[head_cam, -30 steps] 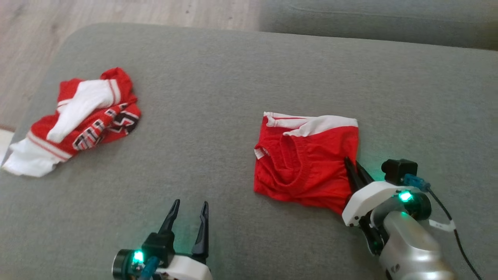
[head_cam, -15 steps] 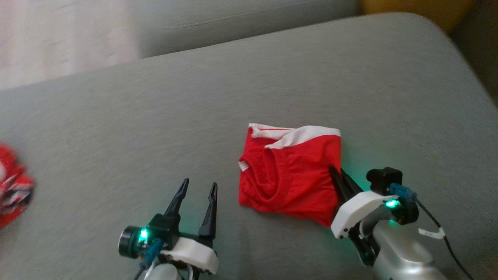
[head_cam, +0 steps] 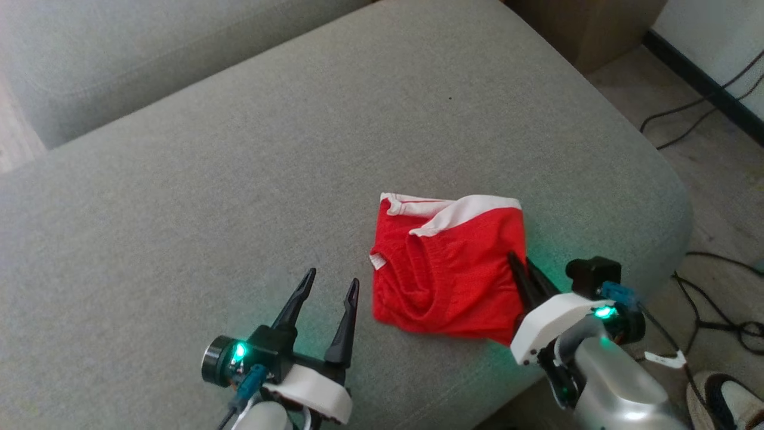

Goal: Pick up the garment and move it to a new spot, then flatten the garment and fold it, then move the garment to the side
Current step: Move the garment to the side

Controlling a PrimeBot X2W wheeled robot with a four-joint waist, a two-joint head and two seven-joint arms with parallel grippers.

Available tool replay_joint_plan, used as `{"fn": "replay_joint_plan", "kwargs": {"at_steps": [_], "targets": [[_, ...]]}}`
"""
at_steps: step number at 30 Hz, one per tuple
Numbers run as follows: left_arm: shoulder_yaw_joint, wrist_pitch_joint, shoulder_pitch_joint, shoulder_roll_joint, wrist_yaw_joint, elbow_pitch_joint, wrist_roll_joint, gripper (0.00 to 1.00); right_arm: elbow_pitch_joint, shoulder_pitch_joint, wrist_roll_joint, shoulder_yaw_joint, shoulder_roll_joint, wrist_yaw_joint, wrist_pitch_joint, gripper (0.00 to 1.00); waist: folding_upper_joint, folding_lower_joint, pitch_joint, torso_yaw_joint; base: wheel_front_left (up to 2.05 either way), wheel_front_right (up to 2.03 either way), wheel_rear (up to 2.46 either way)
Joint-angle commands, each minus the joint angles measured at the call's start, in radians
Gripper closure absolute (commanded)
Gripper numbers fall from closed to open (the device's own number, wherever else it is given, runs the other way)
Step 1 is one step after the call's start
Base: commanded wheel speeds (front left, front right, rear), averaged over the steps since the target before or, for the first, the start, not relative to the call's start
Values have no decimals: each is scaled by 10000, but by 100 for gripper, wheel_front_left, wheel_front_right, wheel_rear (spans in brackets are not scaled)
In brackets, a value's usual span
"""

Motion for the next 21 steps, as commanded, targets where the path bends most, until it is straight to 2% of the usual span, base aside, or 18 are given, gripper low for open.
{"fn": "replay_joint_plan", "kwargs": {"at_steps": [1, 5, 10, 14, 21], "targets": [[293, -82, -226, 20, -70, -251, 127, 0, -256, -360, -183, -28, 23, 31, -123, 100, -1, 1, 244, 71, 0, 0, 0], [334, -82, -284, 20, -97, -150, 205, 0, -238, -784, -449, -589, -123, 31, -123, 100, -1, 1, 546, 479, 0, 0, 0], [250, -82, -521, 20, -143, -66, 402, 0, 90, -1883, -1061, -1104, -986, 31, -123, 100, -1, 1, 1159, 1379, 0, 0, 0], [187, -82, -661, 20, -115, -61, 502, 0, 801, -3014, -1364, -1571, -1900, 31, -111, 100, -1, 1, 1549, 1931, 0, 0, 0], [191, -82, -865, 20, -82, -61, 609, 0, 1779, -4539, -2117, -2074, -3160, 31, -98, 100, -1, 1, 1964, 2473, 0, 0, 0]]}}
